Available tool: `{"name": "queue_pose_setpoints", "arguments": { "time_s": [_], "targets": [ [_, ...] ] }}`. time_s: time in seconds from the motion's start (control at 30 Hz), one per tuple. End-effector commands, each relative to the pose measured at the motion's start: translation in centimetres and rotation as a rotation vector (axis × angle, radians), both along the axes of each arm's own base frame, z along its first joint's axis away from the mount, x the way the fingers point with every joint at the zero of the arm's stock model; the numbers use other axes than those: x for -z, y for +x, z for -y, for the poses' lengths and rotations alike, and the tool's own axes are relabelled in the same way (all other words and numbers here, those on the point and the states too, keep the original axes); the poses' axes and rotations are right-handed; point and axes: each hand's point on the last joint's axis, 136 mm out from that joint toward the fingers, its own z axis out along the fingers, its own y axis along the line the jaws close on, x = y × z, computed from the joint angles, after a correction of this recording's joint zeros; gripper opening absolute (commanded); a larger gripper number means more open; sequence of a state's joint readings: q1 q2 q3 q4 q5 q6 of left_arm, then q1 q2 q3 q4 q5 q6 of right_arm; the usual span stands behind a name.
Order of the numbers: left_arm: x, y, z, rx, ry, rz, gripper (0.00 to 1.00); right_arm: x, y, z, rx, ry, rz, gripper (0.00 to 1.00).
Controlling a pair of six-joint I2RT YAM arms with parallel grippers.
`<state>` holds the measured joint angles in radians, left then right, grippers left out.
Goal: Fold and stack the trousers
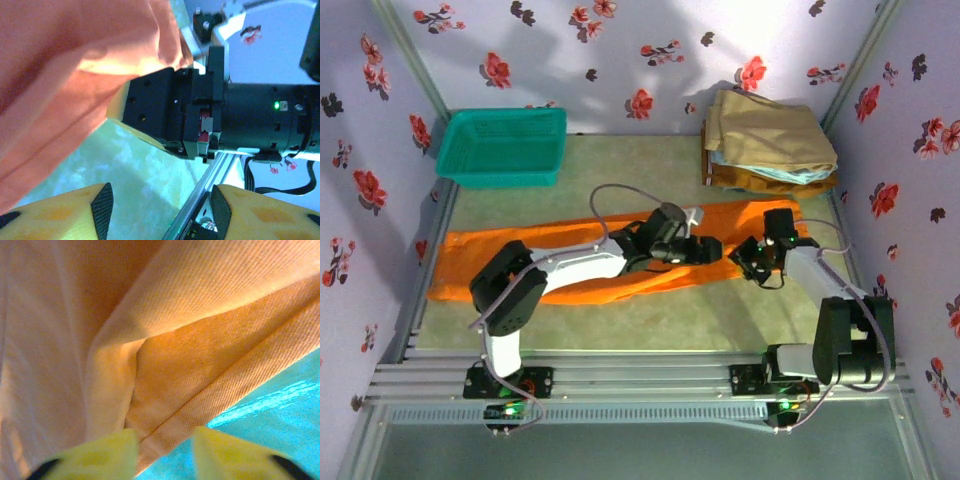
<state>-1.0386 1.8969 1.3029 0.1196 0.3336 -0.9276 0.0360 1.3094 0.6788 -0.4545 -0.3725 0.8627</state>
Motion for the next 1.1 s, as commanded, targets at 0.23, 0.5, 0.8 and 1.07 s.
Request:
{"name": "queue_pose_setpoints", "arguments": {
  "time_s": [0.23, 0.5, 0.8, 1.07],
  "targets": [
    [4.4, 1.8, 1.6, 0.017, 0.063, -0.039, 0.51, -0.2, 0.0, 0.4, 0.009, -0.009, 0.037, 0.03],
    [7.0, 4.8, 0.6, -0.065, 0.092, -0.043, 0.49, 0.0, -0.7, 0.4, -0.004, -0.015, 0.037, 0.03],
    [9.2, 6.4, 0.8, -0.098, 0.115, -0.050, 0.47, -0.3, -1.1, 0.3, -0.016, -0.008, 0.053, 0.04],
    [8.8, 8.7, -0.4, -0.133, 0.125, -0.008, 0.42, 0.9, -1.5, -0.4, -0.012, 0.013, 0.045, 0.13]
  ]
}}
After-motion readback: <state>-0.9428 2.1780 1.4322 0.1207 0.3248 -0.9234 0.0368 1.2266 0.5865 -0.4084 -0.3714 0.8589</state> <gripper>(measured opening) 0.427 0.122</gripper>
